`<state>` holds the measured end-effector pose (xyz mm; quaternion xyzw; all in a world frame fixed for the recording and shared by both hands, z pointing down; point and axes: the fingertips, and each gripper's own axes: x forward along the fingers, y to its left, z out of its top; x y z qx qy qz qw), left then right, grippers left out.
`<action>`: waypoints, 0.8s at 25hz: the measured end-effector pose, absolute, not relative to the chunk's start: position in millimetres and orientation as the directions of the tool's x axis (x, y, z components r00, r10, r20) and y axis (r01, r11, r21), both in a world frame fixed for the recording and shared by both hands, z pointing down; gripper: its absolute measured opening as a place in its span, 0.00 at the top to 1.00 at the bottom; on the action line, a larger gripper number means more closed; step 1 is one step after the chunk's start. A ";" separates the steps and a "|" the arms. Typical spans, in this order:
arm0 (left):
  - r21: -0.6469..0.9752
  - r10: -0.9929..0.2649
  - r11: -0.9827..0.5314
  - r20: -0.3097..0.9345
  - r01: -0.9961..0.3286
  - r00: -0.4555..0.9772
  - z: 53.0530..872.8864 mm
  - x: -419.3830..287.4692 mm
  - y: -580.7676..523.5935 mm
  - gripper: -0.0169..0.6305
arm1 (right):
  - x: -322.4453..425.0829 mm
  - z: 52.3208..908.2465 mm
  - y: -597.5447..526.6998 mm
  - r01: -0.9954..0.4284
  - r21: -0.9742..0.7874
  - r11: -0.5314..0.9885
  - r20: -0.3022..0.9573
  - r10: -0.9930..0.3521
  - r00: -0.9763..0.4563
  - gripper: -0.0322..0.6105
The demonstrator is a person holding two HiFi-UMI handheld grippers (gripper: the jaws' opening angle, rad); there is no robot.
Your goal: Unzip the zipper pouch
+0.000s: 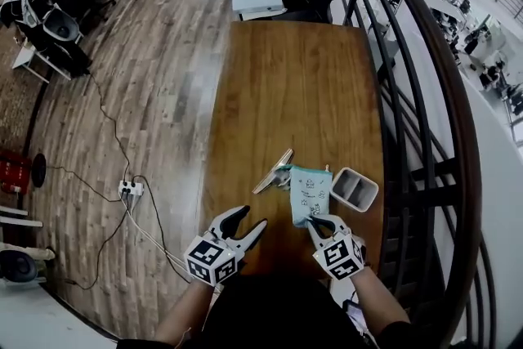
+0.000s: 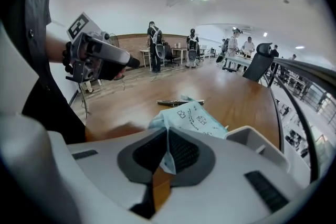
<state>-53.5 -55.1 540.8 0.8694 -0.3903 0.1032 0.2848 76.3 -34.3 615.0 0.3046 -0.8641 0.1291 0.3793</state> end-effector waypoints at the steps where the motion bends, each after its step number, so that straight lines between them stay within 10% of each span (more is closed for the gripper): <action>1: 0.415 -0.614 -0.539 0.402 -0.733 0.679 541.1 -52.4 -54.4 0.62 | 75.9 611.7 -32.0 -0.633 -0.002 0.774 0.728 -0.433 -0.531 0.94; 13: 0.460 -0.548 -0.575 0.397 -0.676 0.736 551.2 -35.6 -53.4 0.62 | 76.5 533.3 -51.7 -0.716 -0.053 0.697 0.549 -0.579 -0.604 0.95; 20: 0.929 -0.421 -0.144 0.255 -0.341 0.870 575.9 -14.6 -81.7 0.60 | 59.3 519.1 -30.5 -0.614 0.080 0.785 0.529 -0.555 -0.642 0.95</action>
